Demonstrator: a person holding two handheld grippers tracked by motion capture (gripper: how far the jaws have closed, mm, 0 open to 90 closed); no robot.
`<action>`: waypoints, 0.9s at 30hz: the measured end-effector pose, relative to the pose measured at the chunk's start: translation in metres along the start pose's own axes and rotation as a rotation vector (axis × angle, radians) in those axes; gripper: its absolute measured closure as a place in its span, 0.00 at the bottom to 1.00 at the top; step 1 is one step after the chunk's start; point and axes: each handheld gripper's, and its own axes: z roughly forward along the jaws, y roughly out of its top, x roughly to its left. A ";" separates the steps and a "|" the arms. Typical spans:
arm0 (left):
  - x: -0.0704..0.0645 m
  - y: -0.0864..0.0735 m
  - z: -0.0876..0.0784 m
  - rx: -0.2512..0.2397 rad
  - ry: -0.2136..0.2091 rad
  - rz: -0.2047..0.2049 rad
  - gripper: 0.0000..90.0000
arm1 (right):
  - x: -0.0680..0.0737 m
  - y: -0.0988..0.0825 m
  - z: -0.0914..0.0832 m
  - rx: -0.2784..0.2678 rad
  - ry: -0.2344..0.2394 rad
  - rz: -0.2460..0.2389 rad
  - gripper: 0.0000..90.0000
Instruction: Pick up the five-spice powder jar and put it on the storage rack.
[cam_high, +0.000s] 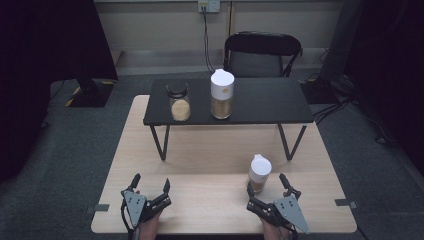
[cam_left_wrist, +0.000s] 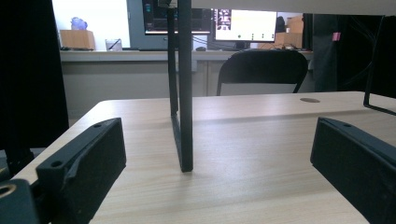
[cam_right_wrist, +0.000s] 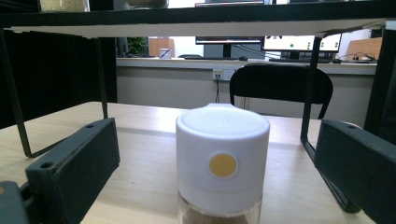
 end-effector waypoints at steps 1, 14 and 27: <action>0.000 0.000 0.000 0.000 0.000 0.000 0.03 | 0.000 0.002 0.001 0.001 0.002 -0.003 0.00; 0.000 0.000 0.000 -0.001 0.005 0.001 0.03 | -0.004 0.021 0.016 0.016 0.016 -0.011 0.04; 0.000 0.000 0.000 -0.001 0.006 0.001 0.03 | -0.005 0.018 0.027 0.036 0.002 -0.016 0.07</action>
